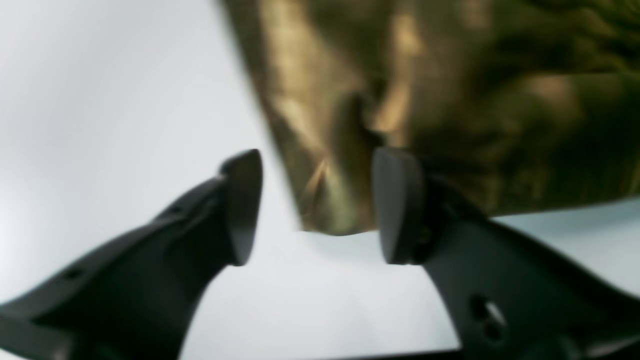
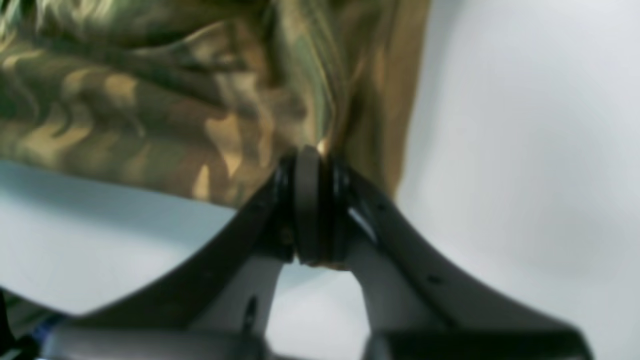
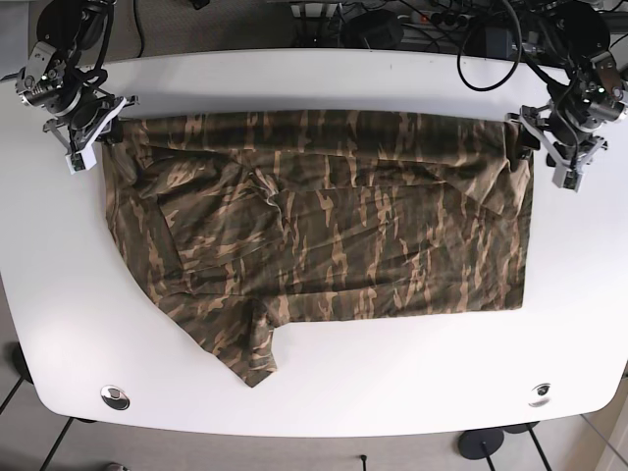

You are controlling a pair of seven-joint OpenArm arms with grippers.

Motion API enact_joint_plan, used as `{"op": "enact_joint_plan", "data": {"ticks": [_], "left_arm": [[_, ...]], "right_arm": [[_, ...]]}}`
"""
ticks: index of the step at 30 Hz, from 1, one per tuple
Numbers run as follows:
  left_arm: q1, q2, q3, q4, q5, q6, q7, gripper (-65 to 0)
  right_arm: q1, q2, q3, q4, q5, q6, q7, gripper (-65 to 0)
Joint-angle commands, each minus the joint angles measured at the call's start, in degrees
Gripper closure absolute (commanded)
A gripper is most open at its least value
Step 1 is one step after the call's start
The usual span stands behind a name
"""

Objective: Fold the T-shirt properly
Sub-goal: 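Release the shirt edge and reposition both grippers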

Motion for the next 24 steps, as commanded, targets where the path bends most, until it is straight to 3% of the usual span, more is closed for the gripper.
{"op": "enact_joint_plan", "data": {"ticks": [1,2,4,5,11,14,15,16,18,20,21,24], "left_arm": [[0.28,-0.81,-2.33,1.16,-0.54,-1.08,-0.18,-37.2],[1.68,-0.9,-4.26,1.16,-0.54,-5.73,-0.18,-37.2],[2.21,-0.72,-8.48,2.83,-0.19,-6.57,0.0,-37.2],[2.21,-0.55,-9.63,3.79,-0.11,-6.57,0.0,-37.1],[-1.75,3.06,-8.75,5.02,0.42,-6.57,-0.09,-37.1],[-2.27,5.43,-4.7,4.67,6.05,-6.57,-0.27,-37.1],[-2.27,6.84,-3.12,4.67,9.21,-6.57,-1.06,-37.1],[-2.27,7.54,-2.42,4.67,11.15,-6.57,-2.73,-37.1],[-1.92,9.12,-1.19,4.41,15.1,-6.57,-7.92,-34.2],[-1.92,10.79,-1.19,2.56,19.15,-6.57,-10.9,-25.8],[-1.92,11.23,-1.19,0.28,21.08,-6.57,-12.49,-18.1],[-1.92,11.14,-1.27,-5.44,21.79,-6.57,-15.04,-8.5]], "right_arm": [[-2.33,0.91,3.29,3.73,1.08,-0.21,0.8,-23.0],[-4.27,-0.06,5.22,5.22,3.81,-0.21,0.8,-37.4],[-7.52,-0.24,8.39,7.33,9.61,-0.21,0.8,-58.2],[-8.31,-0.24,9.27,8.21,11.19,-0.21,0.8,-63.6],[-6.12,-0.24,9.88,8.82,12.77,-0.21,0.8,-65.0],[-3.04,-0.41,9.09,5.57,9.87,-0.21,0.8,-65.0],[-1.63,-0.5,7.51,3.99,6.62,-0.21,0.8,-65.0],[-1.02,-0.77,6.89,3.11,4.77,-0.21,0.89,-63.1],[-0.66,-1.47,6.72,0.91,3.63,-0.21,1.15,-52.2],[-0.4,-2.35,6.72,-0.76,3.37,-0.21,1.24,-37.9],[-0.4,-2.44,6.72,-1.99,3.28,-0.21,1.24,-26.8],[-0.4,-2.52,6.72,-3.31,3.28,-0.21,1.33,-10.1]]}}
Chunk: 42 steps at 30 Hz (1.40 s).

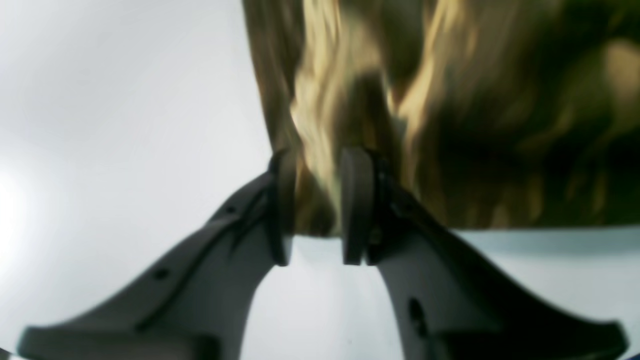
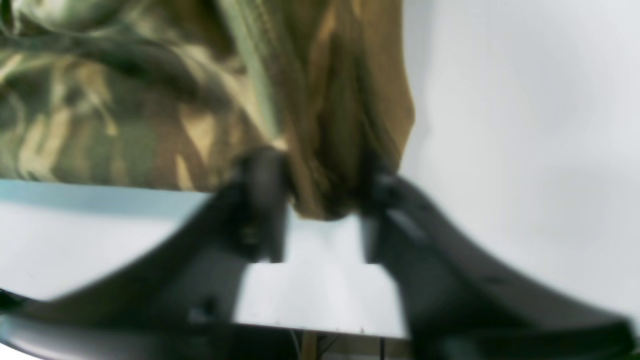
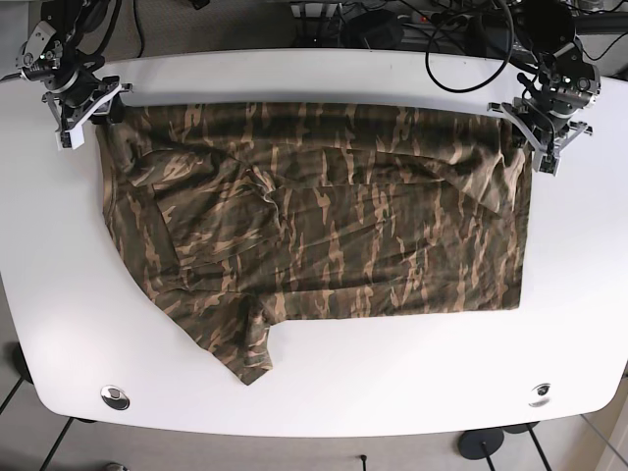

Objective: Fold the T-shirt properly
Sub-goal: 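Release the shirt edge and reposition both grippers, then grasp the shirt's hem corners with both grippers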

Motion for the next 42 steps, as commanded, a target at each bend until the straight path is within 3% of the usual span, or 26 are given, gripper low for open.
{"op": "enact_joint_plan", "data": {"ticks": [1,5,13,16,17,18,20,23,29,32,36,42], "left_arm": [[-0.35,-0.92,-0.38,-1.2,-0.55,0.12,-2.21,-8.5],[0.18,-1.1,-4.42,-1.55,-0.46,0.12,-1.94,-8.3],[5.28,-5.76,-8.29,-3.4,-0.82,0.12,-2.21,-8.3],[5.89,-5.93,-9.79,-3.4,-0.82,0.12,-2.12,-8.3],[6.6,-6.02,-10.31,-3.4,-0.82,0.12,-2.12,-8.3],[6.95,-5.93,-11.19,-3.4,-0.82,0.12,-1.94,-8.5],[6.95,-5.76,-12.95,-1.99,-0.73,0.12,-1.86,-8.9],[6.77,-5.58,-13.92,4.42,-0.9,0.12,2.63,-8.9],[1.15,-3.56,-13.65,8.82,-0.82,0.12,4.83,-8.9],[-2.46,-3.47,-11.46,8.29,-0.38,0.12,4.83,-8.9],[-5.62,-3.47,-5.65,8.2,-0.38,0.12,4.83,-8.9],[-10.9,-3.47,3.49,8.29,-0.38,0.12,4.83,-8.8]], "right_arm": [[0.1,0.95,0.36,0.69,0.53,0.1,1.15,-7.9],[-1.22,1.04,0.53,0.96,0.53,0.1,1.15,-2.2],[-7.99,1.57,4.05,1.31,0.88,0.1,1.07,-2.7],[-11.68,1.04,4.14,6.06,0.88,0.1,1.07,-3.3],[-12.73,0.95,4.14,7.73,0.88,0.1,1.07,-5.5],[-13.79,0.78,4.14,9.57,1.58,0.1,1.07,-12.7],[-15.9,-0.19,4.14,12.82,6.06,0.1,1.07,-34.2],[-16.87,-0.19,4.14,16.6,9.58,0.1,1.07,-56.6],[-10.89,-0.1,4.05,17.4,9.23,0.1,0.89,-58.2],[-4.65,-0.19,3.35,16.6,5.18,0.1,0.71,-58.2],[6.43,-0.63,-1.66,13.09,-6.51,0.1,0.71,-58.2],[24.37,-0.1,-7.03,-0.98,-17.06,0.1,1.24,-58.2]]}}
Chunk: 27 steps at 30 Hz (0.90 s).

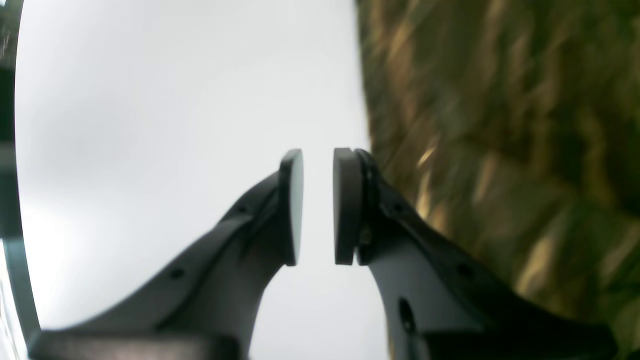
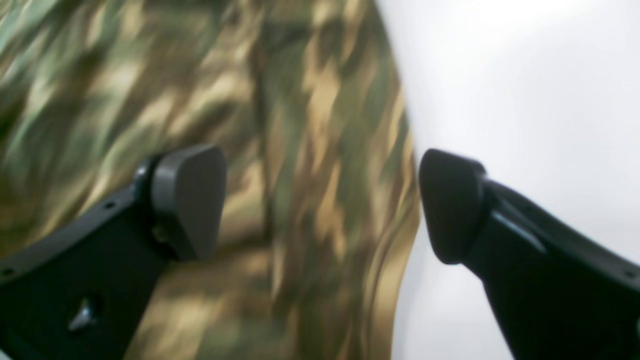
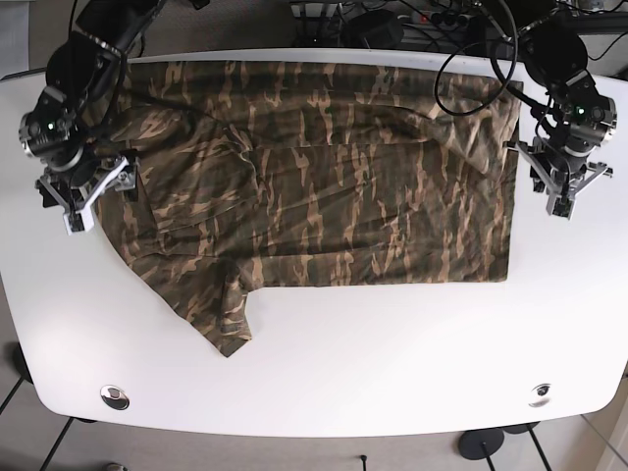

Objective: Fold the T-shirt properly
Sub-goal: 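Grasp the shirt's hem corners with both grippers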

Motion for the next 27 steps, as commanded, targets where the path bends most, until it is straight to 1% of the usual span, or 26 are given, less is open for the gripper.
{"op": "enact_joint_plan", "data": {"ticks": [1,2,4,5,8,9,12,14,16,19,20,21,22,23,24,25,26,27], "left_arm": [[-2.58,-0.78,1.48,0.88,-0.36,0.12,-0.86,-8.9],[-3.54,-0.78,2.63,0.79,-0.36,0.12,-0.86,-9.0],[-4.6,-0.78,4.91,0.79,-0.36,0.12,-0.86,-12.8],[-4.86,-0.78,5.09,0.79,-0.62,1.83,-0.86,-15.4],[-6.53,0.27,5.35,0.79,-0.71,4.47,-0.86,-22.6],[-6.62,0.71,5.09,0.79,-0.71,4.56,-0.86,-24.0],[-6.71,0.8,5.0,0.79,-0.62,4.65,-0.95,-24.2],[-6.71,0.8,5.0,0.79,-0.71,4.65,-1.03,-24.4],[-6.71,0.8,5.0,0.71,-0.71,4.65,-1.03,-24.4],[-7.68,0.8,5.09,-0.79,-0.71,4.65,-1.03,-24.4],[-8.38,0.8,4.82,-1.93,-0.71,4.65,-1.03,-24.4],[-8.91,0.71,4.74,-2.64,-0.71,4.65,-1.03,-24.4],[-9.7,0.63,4.74,-3.34,-0.71,4.65,-1.03,-24.4],[-10.66,0.54,4.65,-4.22,-0.62,4.73,-1.03,-24.4],[-12.33,0.54,4.65,-6.06,-0.44,4.73,-1.03,-24.7],[-13.57,0.45,4.65,-7.73,-0.36,4.82,-1.03,-24.9],[-15.5,0.36,4.65,-10.72,-0.36,4.82,-1.03,-26.8],[-16.91,0.36,4.65,-12.83,-0.27,5.09,-1.03,-30.4]], "right_arm": [[6.72,1.32,-0.23,-5.35,-1.92,-0.1,1.73,-58.2],[9.89,1.93,-0.41,-9.13,-3.24,-0.1,3.04,-58.2],[16.22,2.55,-0.49,-19.15,-6.67,-0.1,7.97,-58.2],[18.77,3.43,-0.49,-23.63,-8.25,-0.1,10.43,-58.2],[25.71,6.07,-0.49,-38.23,-11.85,-0.1,19.13,-58.2],[27.47,7.21,-0.49,-42.71,-12.64,-0.1,21.94,-58.2],[30.37,10.02,-0.49,-53.08,-13.35,-0.1,28.36,-58.2],[30.55,10.2,-0.49,-56.07,-13.43,-0.1,30.12,-58.2],[30.28,9.49,-0.49,-56.34,-13.43,-0.1,30.12,-58.2],[27.91,6.77,-0.85,-55.98,-13.43,-0.1,29.94,-58.0],[27.03,5.63,-2.43,-54.4,-13.08,-0.1,29.94,-56.8],[25.8,4.92,-3.75,-53.35,-12.91,-0.1,29.94,-53.4],[24.92,4.4,-4.71,-52.47,-12.91,-0.1,29.94,-48.7],[24.39,3.87,-5.24,-51.94,-12.82,-0.1,29.94,-43.1],[24.31,3.52,-5.33,-51.76,-12.82,-0.1,29.94,-34.9],[24.22,3.43,-5.33,-51.76,-12.82,-0.1,29.94,-29.6],[24.22,3.43,-5.42,-51.76,-12.82,-0.1,29.94,-21.7],[24.31,3.43,-5.42,-51.76,-12.82,-0.1,29.94,-16.8]]}}
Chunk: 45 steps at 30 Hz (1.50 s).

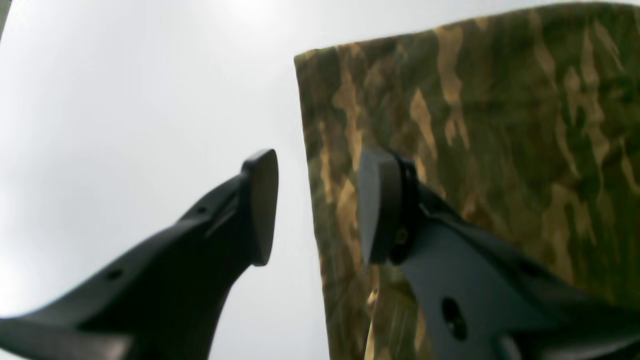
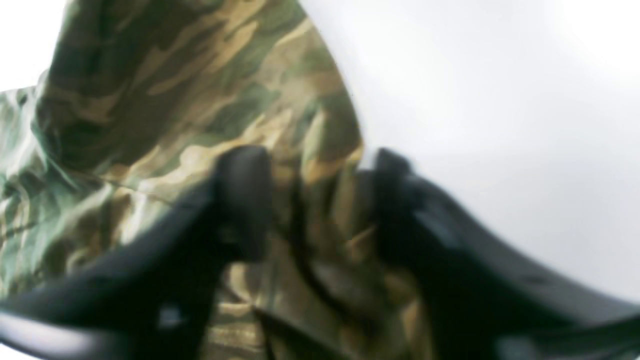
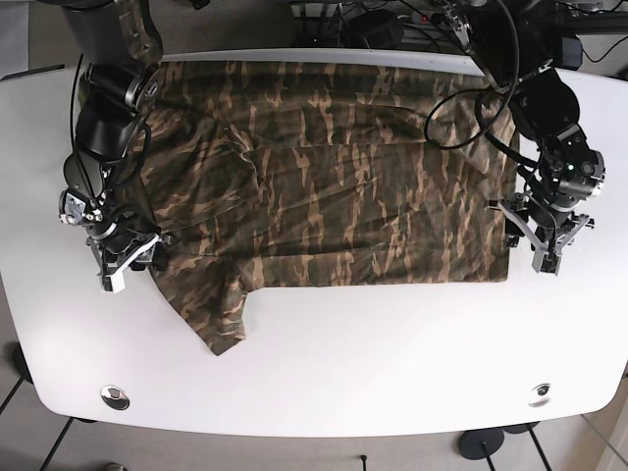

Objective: Fold the T-shirt properly
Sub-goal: 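Grasp the shirt's hem corners with both grippers, then fold the hem up toward the collar edge with both grippers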

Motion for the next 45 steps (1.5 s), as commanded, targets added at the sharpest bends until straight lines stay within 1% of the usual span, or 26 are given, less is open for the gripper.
{"op": "enact_joint_plan", "data": {"ticks": [1,2,3,4,5,7,8,9,16,19,20,21,22,23,25,26,28,30,32,33,34,35,37,40,42,45], "left_arm": [[-4.15,-1.22,-0.01,-3.84,-0.33,2.89,-1.12,-37.2],[-5.82,-2.18,0.26,-6.92,-0.51,7.29,-1.21,-43.2],[-7.14,-2.45,0.34,-9.47,-0.68,9.92,-1.21,-46.3],[-8.64,-2.45,0.43,-12.46,-0.77,11.68,-1.21,-48.8],[-10.22,-2.45,0.34,-15.36,-0.77,12.12,-1.47,-50.0],[-13.21,-3.85,0.26,-22.04,-0.77,12.03,-4.64,-49.9],[-14.26,-3.94,0.34,-26.52,-0.77,12.03,-7.01,-49.9],[-14.97,-4.03,0.43,-29.43,-0.77,11.95,-8.07,-49.9],[-19.98,-5.17,0.43,-42.35,-0.86,11.77,-9.38,-50.0],[-20.24,-4.91,0.43,-45.25,-0.86,11.51,-9.38,-49.9],[-20.24,-4.73,0.52,-45.69,-0.86,10.54,-9.38,-49.3],[-20.24,-4.73,1.05,-45.95,-0.86,9.4,-9.38,-45.8],[-20.24,-4.64,2.02,-45.95,-0.86,8.52,-9.38,-39.2],[-20.15,-4.38,2.89,-45.95,-0.86,7.99,-9.65,-29.9],[-19.98,-4.38,3.6,-45.95,-0.86,7.73,-12.37,-7.4],[-19.89,-4.38,3.69,-45.51,-0.77,7.37,-13.96,0.0],[-20.06,-4.56,3.42,-43.93,-0.86,5.44,-13.16,0.0],[-19.89,-4.47,3.42,-38.39,-0.86,2.72,-11.49,0.0],[-19.8,-4.38,3.42,-32.85,-0.86,1.66,-9.12,0.0],[-19.36,-4.29,3.51,-29.34,-0.86,1.66,-7.01,0.0],[-18.83,-4.2,3.42,-27.23,-0.86,1.22,-5.69,0.0],[-18.57,-4.03,3.42,-25.03,-0.86,0.52,-4.46,0.0],[-16.81,-2.71,3.33,-17.73,-0.86,-1.86,-1.65,0.0],[-13.56,-2.53,3.33,-9.73,-0.86,-2.82,1.52,0.0],[-11.54,-1.39,3.25,-5.6,-0.86,-3.88,2.4,0.0],[-5.74,-1.22,3.25,0.29,-0.86,-4.45,3.36,0.0]], "right_arm": [[0.79,0.32,-0.19,0.26,-0.99,0.52,-1.84,-10.5],[0.88,0.32,-0.19,0.26,-0.99,0.52,-1.84,-5.4],[0.96,0.32,-0.19,0.26,-0.99,0.52,-1.84,-3.8],[1.4,0.32,-0.28,0.26,-0.99,0.52,-1.84,-3.5],[1.58,0.32,-0.28,0.26,-0.99,0.52,-1.84,-3.5],[1.67,0.32,-0.28,0.34,-0.99,0.52,-1.84,-3.3],[1.67,0.32,-0.28,0.34,-0.99,0.52,-1.84,-3.3],[1.67,0.32,-0.28,0.34,-0.99,0.52,-1.84,-3.3],[1.67,0.32,-0.11,0.34,-0.99,0.52,-1.84,-3.3],[1.67,0.32,0.07,0.34,-0.99,0.52,-1.84,-3.3],[1.67,0.32,0.07,0.34,-0.99,0.52,-1.84,-3.3],[1.67,0.32,0.07,0.43,-0.99,0.52,-1.84,-3.3],[1.67,0.32,0.16,0.43,-0.99,0.52,-1.84,-3.3],[1.67,0.32,0.16,0.43,-0.99,0.52,-1.84,-3.3],[1.76,0.32,0.16,0.43,-0.91,0.52,-1.84,-2.1],[2.19,0.32,0.16,0.43,-0.91,0.52,-1.84,-1.9],[3.16,0.32,0.16,0.52,-0.91,0.52,-1.92,-1.9],[3.34,0.41,0.25,2.54,-0.91,0.52,-3.59,-1.9],[2.9,0.32,0.25,7.9,-0.91,0.52,-6.23,-1.9],[2.81,0.24,0.25,11.77,-0.91,0.52,-8.43,-1.9],[2.46,-0.29,0.25,14.23,-0.91,0.52,-10.01,-1.9],[1.93,-0.64,0.25,16.78,-0.91,0.52,-11.59,-1.9],[0.52,-1.26,0.25,25.31,-0.91,0.52,-15.64,-1.9],[-1.15,-1.35,0.25,33.4,-0.91,0.52,-20.47,-1.9],[-2.99,-1.43,0.25,38.23,-0.82,0.52,-23.55,-1.9],[-9.41,-1.7,0.25,47.9,4.1,0.52,-27.86,-1.9]]}}
